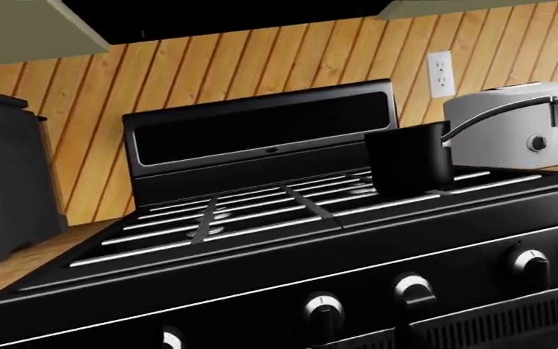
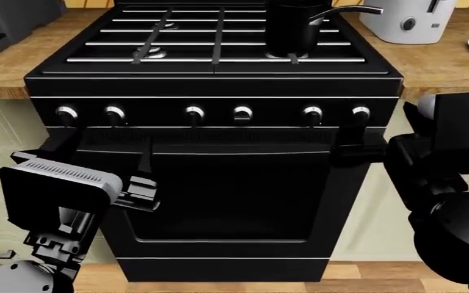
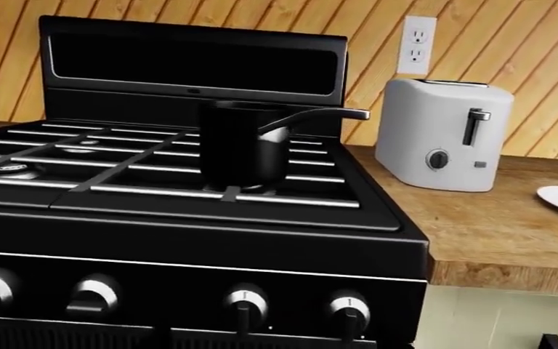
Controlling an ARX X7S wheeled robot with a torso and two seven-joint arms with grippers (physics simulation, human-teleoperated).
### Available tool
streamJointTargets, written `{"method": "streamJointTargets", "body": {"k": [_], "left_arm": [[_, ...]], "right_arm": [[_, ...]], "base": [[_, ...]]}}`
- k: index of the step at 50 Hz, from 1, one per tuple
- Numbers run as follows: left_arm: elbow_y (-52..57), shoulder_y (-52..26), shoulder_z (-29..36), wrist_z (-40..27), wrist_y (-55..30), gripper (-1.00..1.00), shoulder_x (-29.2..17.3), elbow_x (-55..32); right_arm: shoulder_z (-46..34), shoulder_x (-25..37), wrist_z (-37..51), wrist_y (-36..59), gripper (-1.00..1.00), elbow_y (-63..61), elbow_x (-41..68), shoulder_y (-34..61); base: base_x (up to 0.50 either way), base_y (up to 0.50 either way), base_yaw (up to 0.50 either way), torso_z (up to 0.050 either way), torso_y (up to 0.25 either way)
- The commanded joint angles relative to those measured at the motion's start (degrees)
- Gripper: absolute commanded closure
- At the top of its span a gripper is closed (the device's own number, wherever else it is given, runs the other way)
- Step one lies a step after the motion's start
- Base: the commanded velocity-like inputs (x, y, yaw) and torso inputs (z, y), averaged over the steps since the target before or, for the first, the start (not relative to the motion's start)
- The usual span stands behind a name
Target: Frozen meat rests on a plate on the counter. Retrieve the meat and place it in a pot on a burner. Then turn the burner on.
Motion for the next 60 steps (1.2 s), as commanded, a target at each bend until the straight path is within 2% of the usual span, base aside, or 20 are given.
{"method": "streamJointTargets", "body": {"k": [1,30,46,60], "left_arm": [[-0.2,0.2,1.7,1.4,0.7,-1.00,-0.5,0.7],[0.1,0.8,5.7,4.2,1.6,-1.00,-1.6,1.7],[-1.0,1.1,6.3,4.8,2.7,-1.00,-1.5,2.1],[-2.0,1.6,8.2,7.6,5.6,-1.00,-1.2,2.5]], "right_arm": [[-0.2,0.4,-0.6,-1.0,-1.00,0.4,-1.6,-1.0],[-0.6,0.0,-1.5,-4.4,-1.00,3.6,-6.5,-2.9],[-1.3,-1.0,-1.7,-4.3,-1.00,7.5,-7.9,-0.4],[-1.9,-2.5,-4.1,-6.3,-1.00,14.2,-10.6,2.1]], "base": [[0.00,0.00,0.00,-0.050,0.000],[0.00,0.00,0.00,-0.050,0.000],[0.00,0.00,0.00,-0.050,0.000],[0.00,0.00,0.00,0.000,0.000]]}}
